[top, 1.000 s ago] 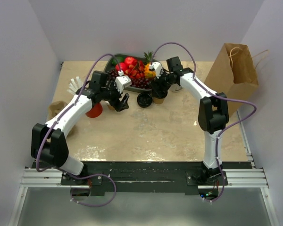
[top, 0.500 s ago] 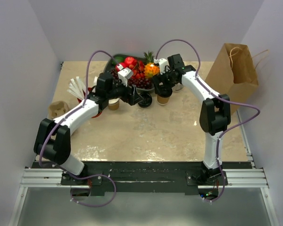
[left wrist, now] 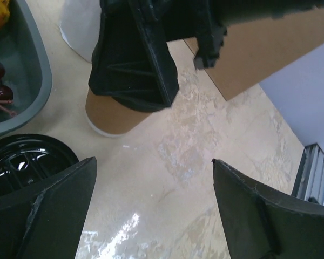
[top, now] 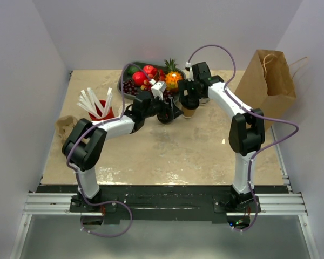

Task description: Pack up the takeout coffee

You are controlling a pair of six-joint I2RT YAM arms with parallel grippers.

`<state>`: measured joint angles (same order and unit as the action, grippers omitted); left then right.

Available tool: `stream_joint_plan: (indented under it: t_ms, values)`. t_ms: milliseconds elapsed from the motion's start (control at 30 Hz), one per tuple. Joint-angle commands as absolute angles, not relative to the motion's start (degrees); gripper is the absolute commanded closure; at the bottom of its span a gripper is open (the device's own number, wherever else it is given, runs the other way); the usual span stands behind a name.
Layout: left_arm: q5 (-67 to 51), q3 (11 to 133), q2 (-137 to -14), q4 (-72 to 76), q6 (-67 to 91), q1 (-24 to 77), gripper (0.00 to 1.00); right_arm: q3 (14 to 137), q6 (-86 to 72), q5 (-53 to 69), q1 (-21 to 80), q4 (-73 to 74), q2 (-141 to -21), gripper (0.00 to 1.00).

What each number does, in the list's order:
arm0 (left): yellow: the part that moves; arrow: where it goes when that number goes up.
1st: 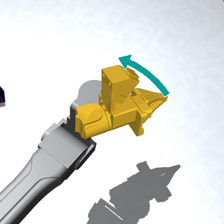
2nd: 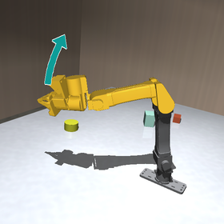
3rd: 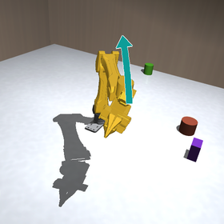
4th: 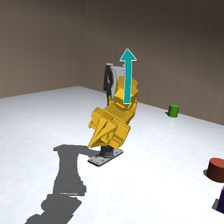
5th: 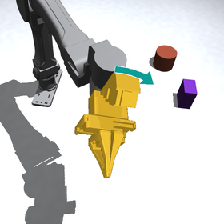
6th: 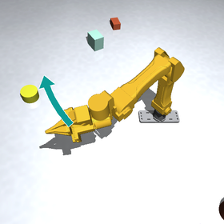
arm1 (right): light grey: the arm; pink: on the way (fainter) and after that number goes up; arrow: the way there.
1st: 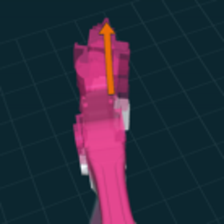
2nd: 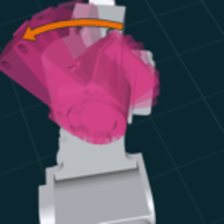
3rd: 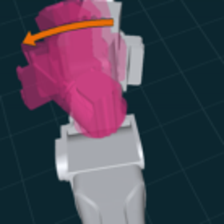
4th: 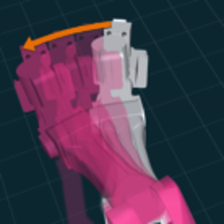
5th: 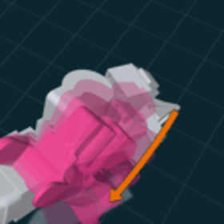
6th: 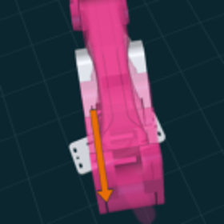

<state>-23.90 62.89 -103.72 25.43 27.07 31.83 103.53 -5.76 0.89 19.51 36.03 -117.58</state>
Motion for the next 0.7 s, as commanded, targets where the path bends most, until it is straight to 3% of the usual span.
stream_joint_plan:
  t_ms: [0, 267, 667]
  values:
    - [-17.94, 68.28, -108.01, 36.02, 34.8, 33.22, 0.07, 104.41, -12.12, -0.62, 20.13, 33.66, -117.33, 0.01]
    - [-11.61, 76.81, -117.06, 34.9, 43.31, 34.8, 0.07, 104.85, -14.15, -1.05, 20.74, 33.57, -118.74, 0.01]
    - [-0.18, 81.21, -123.75, 17.23, 50.62, 35.24, 0.08, 105.12, -14.59, -0.7, 21.53, 34.98, -119.0, 0.01]
